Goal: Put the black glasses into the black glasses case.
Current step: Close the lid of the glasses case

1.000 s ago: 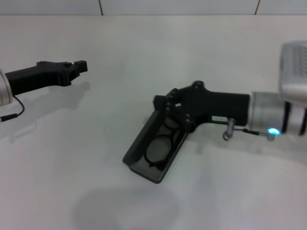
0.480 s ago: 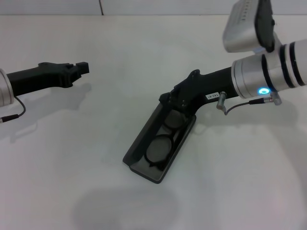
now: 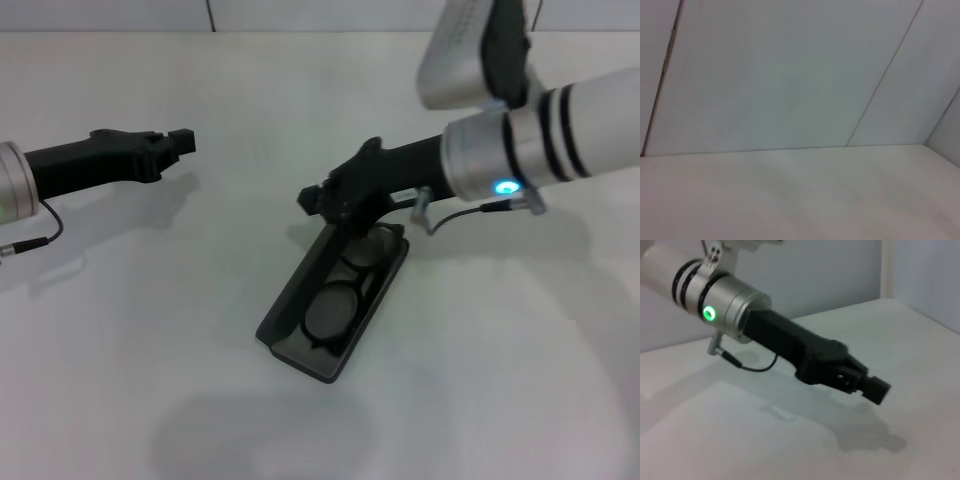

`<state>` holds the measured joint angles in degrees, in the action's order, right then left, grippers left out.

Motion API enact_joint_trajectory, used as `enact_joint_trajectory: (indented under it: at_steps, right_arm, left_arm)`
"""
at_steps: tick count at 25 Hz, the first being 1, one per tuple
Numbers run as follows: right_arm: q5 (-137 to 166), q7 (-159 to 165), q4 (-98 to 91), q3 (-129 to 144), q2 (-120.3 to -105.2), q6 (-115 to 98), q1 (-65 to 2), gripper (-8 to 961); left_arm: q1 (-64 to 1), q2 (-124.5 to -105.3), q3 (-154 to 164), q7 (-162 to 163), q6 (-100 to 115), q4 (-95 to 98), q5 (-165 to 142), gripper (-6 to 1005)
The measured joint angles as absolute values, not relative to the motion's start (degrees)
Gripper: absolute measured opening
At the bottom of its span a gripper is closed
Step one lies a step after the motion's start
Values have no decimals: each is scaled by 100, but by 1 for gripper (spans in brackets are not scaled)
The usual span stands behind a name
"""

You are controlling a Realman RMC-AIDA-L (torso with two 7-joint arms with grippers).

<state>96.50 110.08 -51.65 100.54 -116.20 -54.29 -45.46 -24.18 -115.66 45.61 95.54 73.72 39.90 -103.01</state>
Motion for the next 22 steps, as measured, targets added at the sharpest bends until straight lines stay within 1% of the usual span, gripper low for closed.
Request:
enact_joint_trajectory:
  at_steps: [6, 22]
  right_arm:
    - [9378, 11064, -5095, 10636, -11619, -4995, -4576, -2]
    - [9117, 11091, -4811, 10965, -11619, -4647, -4509, -1]
  left_arm:
    - [-2402, -11582, 4562, 9514, 7377, 3990, -10301, 45]
    - [-2417, -11593, 4579, 9483, 7383, 3986, -10300, 46]
